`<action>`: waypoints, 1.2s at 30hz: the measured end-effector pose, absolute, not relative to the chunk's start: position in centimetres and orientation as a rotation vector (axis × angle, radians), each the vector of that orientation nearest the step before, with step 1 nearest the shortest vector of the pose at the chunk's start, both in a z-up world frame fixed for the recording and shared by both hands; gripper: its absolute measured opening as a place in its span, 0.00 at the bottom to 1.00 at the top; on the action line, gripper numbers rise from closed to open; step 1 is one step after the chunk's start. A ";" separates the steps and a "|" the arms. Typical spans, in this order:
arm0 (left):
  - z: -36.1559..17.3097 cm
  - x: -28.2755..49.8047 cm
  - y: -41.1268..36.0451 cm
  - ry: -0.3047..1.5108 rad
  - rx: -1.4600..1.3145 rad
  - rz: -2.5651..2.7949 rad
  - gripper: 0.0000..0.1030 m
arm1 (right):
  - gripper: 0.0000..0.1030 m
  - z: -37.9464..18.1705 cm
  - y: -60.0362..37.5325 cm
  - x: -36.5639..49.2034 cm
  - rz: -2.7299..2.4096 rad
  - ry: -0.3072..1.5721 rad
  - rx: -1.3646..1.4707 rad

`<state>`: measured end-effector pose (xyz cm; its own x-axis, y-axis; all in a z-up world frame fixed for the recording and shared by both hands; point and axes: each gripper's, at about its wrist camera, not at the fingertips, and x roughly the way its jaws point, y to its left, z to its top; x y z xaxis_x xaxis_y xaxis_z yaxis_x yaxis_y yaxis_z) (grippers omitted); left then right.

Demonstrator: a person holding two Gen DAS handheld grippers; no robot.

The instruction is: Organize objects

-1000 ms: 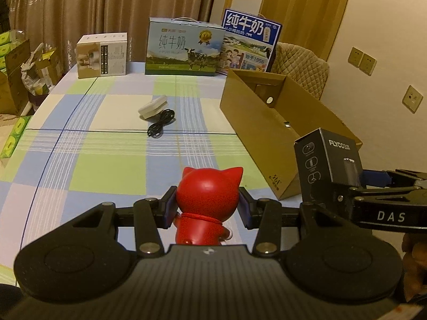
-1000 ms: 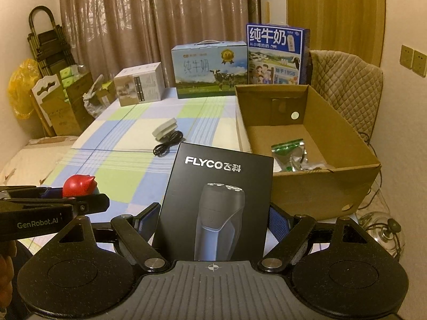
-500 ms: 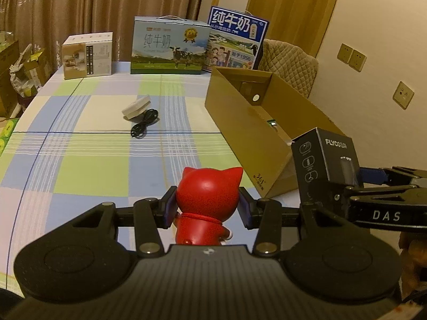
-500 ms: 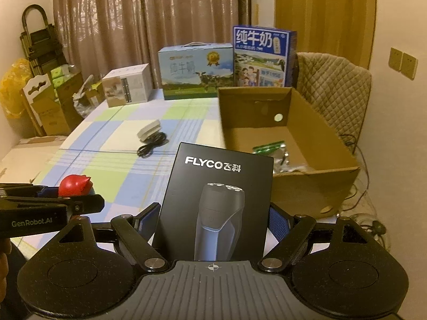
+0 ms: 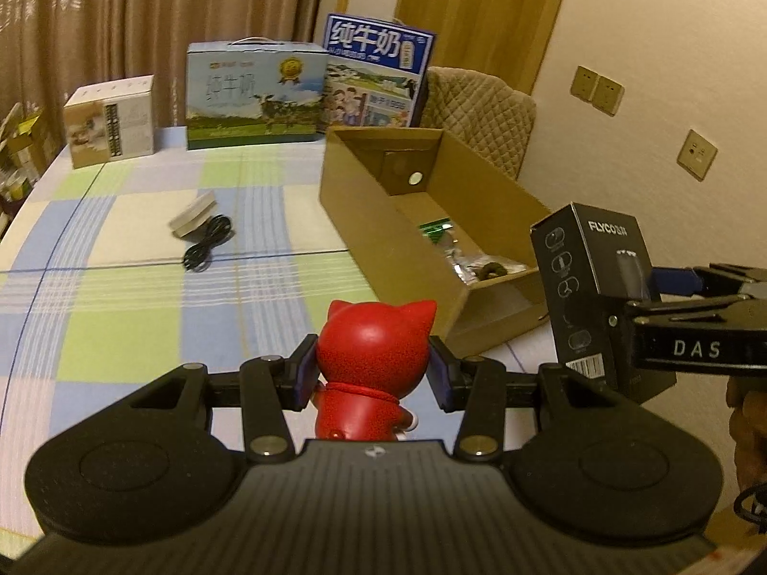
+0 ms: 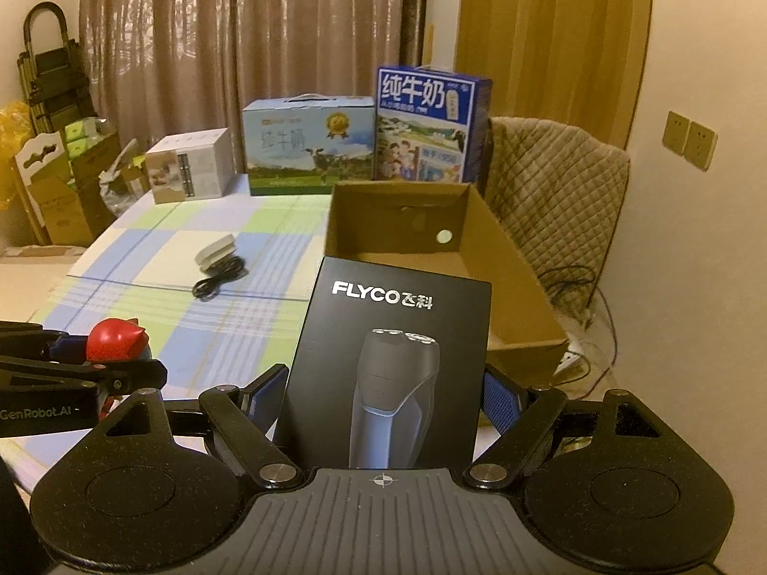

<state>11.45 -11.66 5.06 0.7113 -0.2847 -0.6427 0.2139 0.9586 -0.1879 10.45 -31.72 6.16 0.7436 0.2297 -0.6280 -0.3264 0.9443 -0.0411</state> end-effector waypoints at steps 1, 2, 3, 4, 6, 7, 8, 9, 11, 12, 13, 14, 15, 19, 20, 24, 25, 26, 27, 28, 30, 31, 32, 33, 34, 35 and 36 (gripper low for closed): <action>5.2 11.6 -12.0 0.727 -0.099 -0.283 0.40 | 0.78 6.3 -31.9 10.6 0.304 0.665 -0.153; 5.3 11.8 -12.3 0.725 -0.096 -0.290 0.40 | 0.78 6.4 -32.3 10.8 0.305 0.667 -0.150; 5.4 11.9 -12.7 0.722 -0.095 -0.297 0.40 | 0.78 6.5 -32.5 11.0 0.307 0.670 -0.146; 5.5 12.1 -13.0 0.720 -0.094 -0.303 0.40 | 0.78 6.6 -32.8 11.3 0.310 0.673 -0.140; 5.8 12.5 -13.5 0.717 -0.096 -0.315 0.40 | 0.78 6.9 -33.4 11.8 0.314 0.678 -0.130; 5.9 12.7 -13.8 0.716 -0.098 -0.320 0.40 | 0.78 7.1 -33.7 12.1 0.316 0.680 -0.124; 6.1 12.9 -14.1 0.715 -0.099 -0.325 0.40 | 0.78 7.3 -34.0 12.5 0.316 0.680 -0.122; 6.2 13.2 -14.3 0.712 -0.097 -0.330 0.40 | 0.78 7.5 -34.3 12.7 0.314 0.680 -0.122; 6.6 13.7 -14.7 0.705 -0.094 -0.336 0.40 | 0.78 8.0 -34.7 13.4 0.312 0.678 -0.123; 6.8 14.0 -14.9 0.701 -0.095 -0.340 0.40 | 0.78 8.2 -34.9 13.7 0.314 0.676 -0.124; 7.0 14.2 -15.1 0.699 -0.097 -0.344 0.40 | 0.78 8.5 -35.0 14.0 0.316 0.674 -0.127; 7.2 14.6 -15.3 0.695 -0.096 -0.345 0.40 | 0.78 8.8 -35.1 14.4 0.318 0.672 -0.130; 7.3 14.9 -15.5 0.693 -0.095 -0.346 0.40 | 0.78 8.9 -35.3 14.7 0.320 0.671 -0.132; 8.0 16.3 -16.4 0.683 -0.092 -0.358 0.40 | 0.78 9.5 -35.6 16.1 0.322 0.669 -0.145; 8.2 16.7 -16.7 0.680 -0.090 -0.362 0.40 | 0.78 9.6 -35.7 16.5 0.325 0.670 -0.144; 8.6 18.2 -17.8 0.679 -0.081 -0.374 0.40 | 0.78 9.5 -36.2 17.9 0.336 0.678 -0.135; 8.6 18.6 -18.1 0.681 -0.078 -0.377 0.40 | 0.78 9.4 -36.3 18.3 0.337 0.680 -0.134; 8.5 19.1 -18.4 0.683 -0.078 -0.379 0.40 | 0.78 9.4 -36.5 18.7 0.337 0.682 -0.136; 8.5 19.4 -18.7 0.685 -0.076 -0.382 0.40 | 0.78 9.3 -36.6 19.0 0.336 0.684 -0.139; 8.4 19.8 -19.0 0.688 -0.073 -0.385 0.40 | 0.78 9.2 -36.7 19.3 0.334 0.685 -0.142; 8.1 20.5 -19.7 0.693 -0.065 -0.391 0.40 | 0.78 9.0 -36.9 20.0 0.330 0.689 -0.147; 8.0 20.9 -19.9 0.696 -0.063 -0.395 0.40 | 0.78 8.8 -37.0 20.4 0.329 0.692 -0.145; 7.9 21.2 -20.2 0.699 -0.061 -0.398 0.40 | 0.78 8.7 -37.2 20.8 0.330 0.696 -0.141; 7.7 21.6 -20.4 0.702 -0.060 -0.400 0.40 | 0.78 8.6 -37.3 21.1 0.332 0.700 -0.137; 7.6 21.9 -20.6 0.706 -0.059 -0.402 0.40 | 0.78 8.5 -37.5 21.5 0.333 0.703 -0.135; 7.4 22.3 -20.8 0.710 -0.057 -0.404 0.40 | 0.78 8.4 -37.6 21.9 0.332 0.706 -0.135; 7.2 22.6 -21.0 0.713 -0.056 -0.405 0.40 | 0.78 8.3 -37.7 22.2 0.331 0.708 -0.135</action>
<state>22.61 -21.01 7.19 0.6825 -0.3795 -0.6246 0.3418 0.9211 -0.1862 22.21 -37.69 8.31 0.7103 0.2517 -0.6574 -0.3423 0.9395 -0.0102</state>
